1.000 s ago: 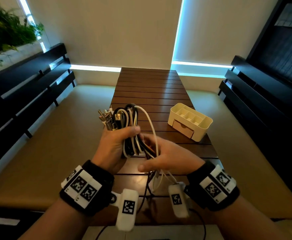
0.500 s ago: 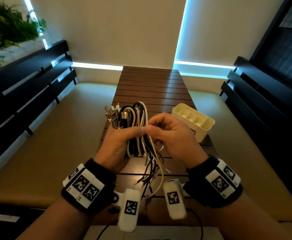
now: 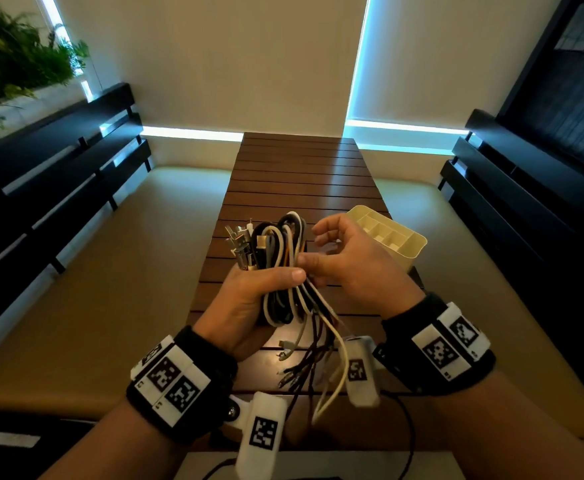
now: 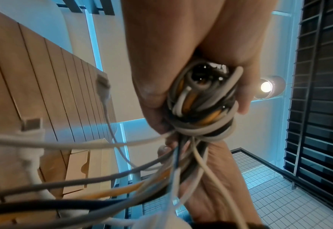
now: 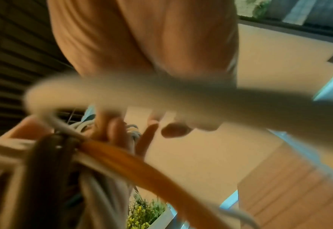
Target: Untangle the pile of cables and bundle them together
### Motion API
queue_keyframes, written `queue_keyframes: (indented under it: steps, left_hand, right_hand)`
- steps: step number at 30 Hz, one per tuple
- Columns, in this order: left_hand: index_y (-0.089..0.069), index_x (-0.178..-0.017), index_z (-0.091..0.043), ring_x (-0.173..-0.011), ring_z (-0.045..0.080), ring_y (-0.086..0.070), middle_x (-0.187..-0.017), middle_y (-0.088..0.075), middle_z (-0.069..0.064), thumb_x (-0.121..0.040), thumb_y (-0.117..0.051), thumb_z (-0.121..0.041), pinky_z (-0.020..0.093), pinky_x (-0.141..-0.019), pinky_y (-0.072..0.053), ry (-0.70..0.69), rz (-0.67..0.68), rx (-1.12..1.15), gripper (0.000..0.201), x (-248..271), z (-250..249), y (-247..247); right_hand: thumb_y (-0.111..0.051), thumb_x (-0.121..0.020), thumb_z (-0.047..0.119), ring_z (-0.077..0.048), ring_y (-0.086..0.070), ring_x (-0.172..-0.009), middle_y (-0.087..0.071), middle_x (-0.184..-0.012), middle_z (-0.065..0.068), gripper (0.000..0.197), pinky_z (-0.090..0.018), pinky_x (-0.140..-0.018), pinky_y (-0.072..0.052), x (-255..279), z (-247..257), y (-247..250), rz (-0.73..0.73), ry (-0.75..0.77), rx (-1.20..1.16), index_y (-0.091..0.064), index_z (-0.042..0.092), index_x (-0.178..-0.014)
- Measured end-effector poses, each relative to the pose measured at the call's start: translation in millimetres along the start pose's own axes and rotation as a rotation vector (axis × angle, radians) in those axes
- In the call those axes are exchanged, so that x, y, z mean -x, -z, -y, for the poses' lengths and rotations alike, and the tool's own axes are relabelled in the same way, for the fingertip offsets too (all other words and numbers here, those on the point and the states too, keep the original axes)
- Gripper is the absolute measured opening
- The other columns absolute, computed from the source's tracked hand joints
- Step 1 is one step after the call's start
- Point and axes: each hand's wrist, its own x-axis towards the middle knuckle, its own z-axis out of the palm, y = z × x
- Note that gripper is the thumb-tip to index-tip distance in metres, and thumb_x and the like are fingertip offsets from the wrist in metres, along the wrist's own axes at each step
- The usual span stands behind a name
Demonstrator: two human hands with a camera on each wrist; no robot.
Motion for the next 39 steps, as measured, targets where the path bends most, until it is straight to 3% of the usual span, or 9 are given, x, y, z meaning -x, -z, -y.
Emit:
queue_keyframes:
  steps: [3,7,11,14,18,22,28,34,39]
  left_hand:
    - [-0.058,-0.125,0.005,-0.117,0.053,-0.055,-0.124,-0.055,0.039,-0.078,-0.068,-0.003,0.063,-0.101,-0.045,0.003,-0.002,-0.029,0.049,-2,2,-3]
    - [-0.062,-0.122,0.001,-0.103,0.042,-0.066,-0.12,-0.062,0.032,-0.076,-0.066,-0.001,0.051,-0.086,-0.058,-0.023,-0.029,-0.054,0.046,-5,4,-5]
    - [-0.069,-0.113,-0.006,-0.083,0.029,-0.07,-0.099,-0.07,0.02,-0.074,-0.065,0.002,0.037,-0.07,-0.06,-0.082,0.005,-0.077,0.04,-7,5,-9]
    - [-0.069,-0.1,-0.003,-0.072,0.026,-0.067,-0.082,-0.066,0.014,-0.067,-0.074,-0.003,0.036,-0.064,-0.058,-0.077,0.033,-0.035,0.033,-6,1,-7]
    - [-0.063,-0.094,-0.002,-0.069,0.023,-0.065,-0.08,-0.063,0.01,-0.063,-0.076,-0.01,0.035,-0.06,-0.056,-0.078,-0.027,0.024,0.035,-10,-2,1]
    - [-0.063,-0.099,-0.002,-0.073,0.022,-0.064,-0.082,-0.062,0.011,-0.065,-0.074,-0.008,0.039,-0.068,-0.056,-0.075,-0.039,0.073,0.036,-14,-6,-2]
    - [-0.054,-0.087,-0.008,-0.074,0.015,-0.06,-0.08,-0.056,0.003,-0.071,-0.066,-0.013,0.033,-0.075,-0.051,-0.073,0.044,0.194,0.021,-13,-17,3]
    - [-0.049,-0.09,-0.012,-0.072,0.013,-0.057,-0.078,-0.053,-0.001,-0.07,-0.069,-0.012,0.031,-0.08,-0.047,-0.098,0.111,0.304,0.028,-15,-21,7]
    - [-0.05,-0.087,-0.011,-0.072,0.014,-0.055,-0.078,-0.051,0.0,-0.064,-0.08,-0.017,0.031,-0.079,-0.049,-0.1,0.136,0.351,0.039,-19,-20,9]
  right_hand:
    - [-0.08,-0.064,0.05,-0.007,-0.052,-0.094,-0.049,-0.109,0.014,0.062,-0.029,-0.07,-0.057,-1,2,4,-0.063,0.009,0.163,-0.049,0.034,-0.114]
    - [-0.08,-0.075,0.042,-0.002,-0.051,-0.086,-0.051,-0.106,0.017,0.047,-0.02,-0.066,-0.041,1,-1,5,-0.065,0.038,0.234,-0.048,0.035,-0.11]
    - [-0.085,-0.07,0.028,-0.02,-0.068,-0.077,-0.071,-0.092,-0.004,0.038,-0.037,-0.069,-0.055,-1,-11,8,0.095,-0.027,-0.236,-0.062,0.016,-0.098]
    - [-0.083,-0.063,0.014,-0.018,-0.064,-0.065,-0.067,-0.079,-0.006,0.037,-0.032,-0.063,-0.051,-3,-17,21,0.186,-0.066,-0.682,-0.06,0.01,-0.091]
    - [-0.089,-0.062,0.022,-0.026,-0.069,-0.101,-0.067,-0.113,-0.008,0.071,-0.035,-0.08,-0.056,2,-15,19,0.262,-0.022,-0.668,-0.055,0.014,-0.123]
    - [-0.084,-0.068,0.005,-0.024,-0.06,-0.123,-0.055,-0.138,-0.004,0.103,-0.048,-0.101,-0.051,12,-16,-14,0.438,-0.061,-0.378,-0.028,0.041,-0.147]
    - [-0.076,-0.083,0.02,-0.017,-0.066,-0.075,-0.069,-0.086,-0.003,0.021,-0.032,-0.075,-0.056,16,-26,-25,0.32,0.005,0.099,-0.066,0.017,-0.101]
    - [-0.069,-0.09,0.031,-0.026,-0.065,-0.07,-0.068,-0.077,-0.01,0.023,-0.047,-0.071,-0.056,7,-52,-33,0.143,0.183,0.131,-0.064,0.008,-0.093]
    - [-0.068,-0.091,0.026,-0.008,-0.062,-0.058,-0.066,-0.07,-0.003,0.017,-0.02,-0.058,-0.05,5,-65,-36,0.12,0.188,0.045,-0.064,0.009,-0.089]
